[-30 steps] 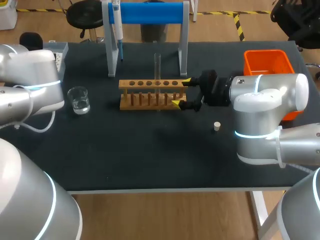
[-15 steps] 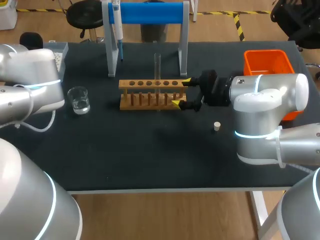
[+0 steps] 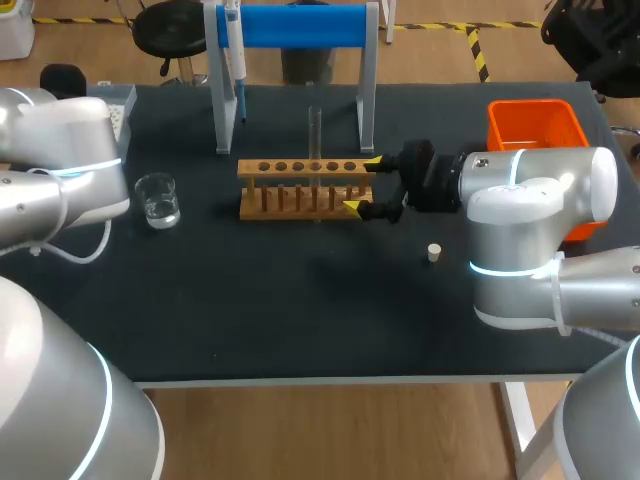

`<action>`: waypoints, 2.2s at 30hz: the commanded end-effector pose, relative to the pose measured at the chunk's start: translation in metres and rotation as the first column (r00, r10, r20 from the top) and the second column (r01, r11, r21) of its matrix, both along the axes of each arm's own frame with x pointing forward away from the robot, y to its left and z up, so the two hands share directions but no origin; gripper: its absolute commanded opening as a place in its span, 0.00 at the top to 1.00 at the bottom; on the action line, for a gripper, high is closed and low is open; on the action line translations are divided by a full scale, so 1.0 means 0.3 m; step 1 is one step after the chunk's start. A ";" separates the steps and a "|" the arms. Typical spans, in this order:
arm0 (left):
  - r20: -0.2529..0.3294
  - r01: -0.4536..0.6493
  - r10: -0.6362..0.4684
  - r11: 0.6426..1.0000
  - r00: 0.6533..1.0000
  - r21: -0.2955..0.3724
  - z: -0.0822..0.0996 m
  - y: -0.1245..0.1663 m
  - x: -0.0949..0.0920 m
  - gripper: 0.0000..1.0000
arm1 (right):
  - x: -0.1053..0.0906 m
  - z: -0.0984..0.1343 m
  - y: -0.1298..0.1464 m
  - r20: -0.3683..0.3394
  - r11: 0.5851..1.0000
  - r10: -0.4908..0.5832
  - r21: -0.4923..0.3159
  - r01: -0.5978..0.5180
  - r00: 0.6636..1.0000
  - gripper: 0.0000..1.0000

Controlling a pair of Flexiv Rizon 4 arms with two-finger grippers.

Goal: Invert the test tube, pick up the pipette, mount the tip to pipette, aspirate from beaker and dispense into the tube, eject the tip, return the pipette, and cap with the stopper.

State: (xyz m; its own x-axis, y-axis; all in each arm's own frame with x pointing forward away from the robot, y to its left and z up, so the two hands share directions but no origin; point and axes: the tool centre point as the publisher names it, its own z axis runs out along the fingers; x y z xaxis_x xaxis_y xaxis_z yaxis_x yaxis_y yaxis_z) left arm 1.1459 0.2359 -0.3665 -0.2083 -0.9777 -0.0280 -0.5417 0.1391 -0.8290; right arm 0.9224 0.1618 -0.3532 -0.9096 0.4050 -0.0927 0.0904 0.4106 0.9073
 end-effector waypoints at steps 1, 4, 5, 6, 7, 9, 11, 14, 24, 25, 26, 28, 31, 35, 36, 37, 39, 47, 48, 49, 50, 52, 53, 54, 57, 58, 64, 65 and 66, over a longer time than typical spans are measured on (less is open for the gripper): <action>0.000 0.003 -0.003 1.000 1.000 0.001 0.006 0.007 0.004 1.00 | -0.002 -0.004 0.001 0.003 1.000 -0.003 0.002 0.003 1.000 0.00; 0.003 0.003 -0.003 1.000 1.000 0.004 0.014 0.007 0.006 1.00 | -0.002 -0.004 0.001 0.003 1.000 -0.003 0.002 0.003 1.000 0.00; 0.004 0.004 -0.004 1.000 1.000 0.006 0.017 0.007 0.007 1.00 | -0.002 -0.004 0.001 0.003 1.000 -0.003 0.002 0.003 1.000 0.00; 0.005 0.005 -0.005 1.000 1.000 0.007 0.019 0.006 0.008 1.00 | -0.002 -0.004 0.001 0.003 1.000 -0.003 0.002 0.003 1.000 0.00; 0.006 0.005 -0.005 1.000 1.000 0.009 0.022 0.006 0.008 1.00 | -0.002 -0.004 0.001 0.003 1.000 -0.003 0.002 0.003 1.000 0.00; 0.008 0.006 -0.006 1.000 1.000 0.013 0.027 0.007 0.009 1.00 | -0.002 -0.004 0.001 0.003 1.000 -0.003 0.002 0.003 1.000 0.00; 0.010 0.006 -0.006 1.000 1.000 0.016 0.034 0.008 0.009 1.00 | -0.002 -0.004 0.001 0.003 1.000 -0.003 0.002 0.003 1.000 0.00; 0.013 0.007 -0.007 1.000 1.000 0.020 0.041 0.005 0.009 1.00 | -0.002 -0.004 0.001 0.003 1.000 -0.003 0.002 0.003 1.000 0.00; 0.023 0.009 -0.010 0.999 1.000 0.034 0.067 0.006 0.009 1.00 | -0.002 -0.004 0.001 0.003 1.000 -0.003 0.002 0.003 1.000 0.00; 0.024 0.009 -0.010 0.999 1.000 0.036 0.069 0.007 0.008 1.00 | -0.002 -0.004 0.001 0.003 1.000 -0.003 0.002 0.003 1.000 0.00; 0.024 0.009 -0.010 0.999 1.000 0.037 0.070 0.007 0.008 1.00 | -0.002 -0.004 0.001 0.003 1.000 -0.003 0.002 0.003 1.000 0.00; 0.026 0.008 -0.009 0.999 1.000 0.040 0.074 0.006 0.008 1.00 | -0.002 -0.004 0.001 0.003 1.000 -0.003 0.002 0.003 1.000 0.00; 0.028 0.006 -0.007 0.999 1.000 0.044 0.079 0.006 0.006 1.00 | -0.002 -0.004 0.001 0.003 1.000 -0.003 0.002 0.003 1.000 0.00; 0.031 0.001 -0.003 0.999 1.000 0.050 0.086 0.007 0.005 1.00 | -0.002 -0.004 0.001 0.003 1.000 -0.003 0.002 0.003 1.000 0.00; 0.031 0.001 -0.003 0.999 1.000 0.051 0.089 0.008 0.004 1.00 | -0.002 -0.004 0.001 0.003 1.000 -0.003 0.002 0.003 1.000 0.00; 0.033 0.000 -0.002 0.999 0.999 0.054 0.092 0.008 0.003 1.00 | -0.002 -0.004 0.001 0.003 1.000 -0.003 0.002 0.003 1.000 0.00; 0.035 -0.002 0.000 0.998 0.999 0.057 0.099 0.010 0.002 1.00 | -0.002 -0.004 0.001 0.003 1.000 -0.003 0.002 0.003 1.000 0.00; 0.047 -0.005 0.002 0.998 0.999 0.070 0.123 0.006 -0.003 1.00 | -0.002 -0.004 0.001 0.003 1.000 -0.003 0.002 0.003 1.000 0.00; 0.048 -0.006 0.003 0.997 0.999 0.070 0.126 0.006 -0.004 1.00 | -0.002 -0.004 0.001 0.003 1.000 -0.003 0.002 0.003 1.000 0.00; 0.050 -0.006 0.002 0.997 0.999 0.072 0.129 0.005 -0.004 1.00 | -0.002 -0.004 0.001 0.003 1.000 -0.003 0.002 0.003 1.000 0.00; 0.051 -0.006 0.002 0.997 0.999 0.076 0.132 0.004 -0.005 1.00 | -0.002 -0.004 0.001 0.003 1.000 -0.003 0.002 0.003 1.000 0.00; 0.055 -0.008 0.003 0.997 0.999 0.079 0.140 0.003 -0.007 1.00 | -0.002 -0.004 0.001 0.003 1.000 -0.003 0.002 0.003 1.000 0.00; 0.056 -0.008 0.004 0.997 0.998 0.081 0.143 0.003 -0.008 1.00 | -0.002 -0.004 0.001 0.003 1.000 -0.003 0.002 0.003 1.000 0.00; 0.058 -0.010 0.005 0.997 0.998 0.083 0.146 0.002 -0.008 1.00 | -0.002 -0.004 0.001 0.003 1.000 -0.003 0.002 0.003 1.000 0.00; 0.062 -0.013 0.008 0.996 0.998 0.088 0.154 0.001 -0.011 1.00 | -0.002 -0.004 0.001 0.003 1.000 -0.003 0.002 0.003 1.000 0.00; 0.064 -0.015 0.009 0.996 0.998 0.090 0.157 0.001 -0.012 1.00 | -0.002 -0.004 0.001 0.003 1.000 -0.003 0.002 0.003 1.000 0.00; 0.081 -0.025 0.017 0.995 0.997 0.101 0.176 -0.004 -0.017 1.00 | -0.002 -0.004 0.001 0.003 1.000 -0.003 0.002 0.003 1.000 0.00; 0.084 -0.027 0.018 0.994 0.996 0.102 0.179 -0.004 -0.017 1.00 | -0.002 -0.004 0.001 0.003 1.000 -0.003 0.002 0.003 1.000 0.00; 0.088 -0.029 0.020 0.994 0.996 0.103 0.183 -0.005 -0.018 1.00 | -0.002 -0.004 0.001 0.003 1.000 -0.003 0.002 0.003 1.000 0.00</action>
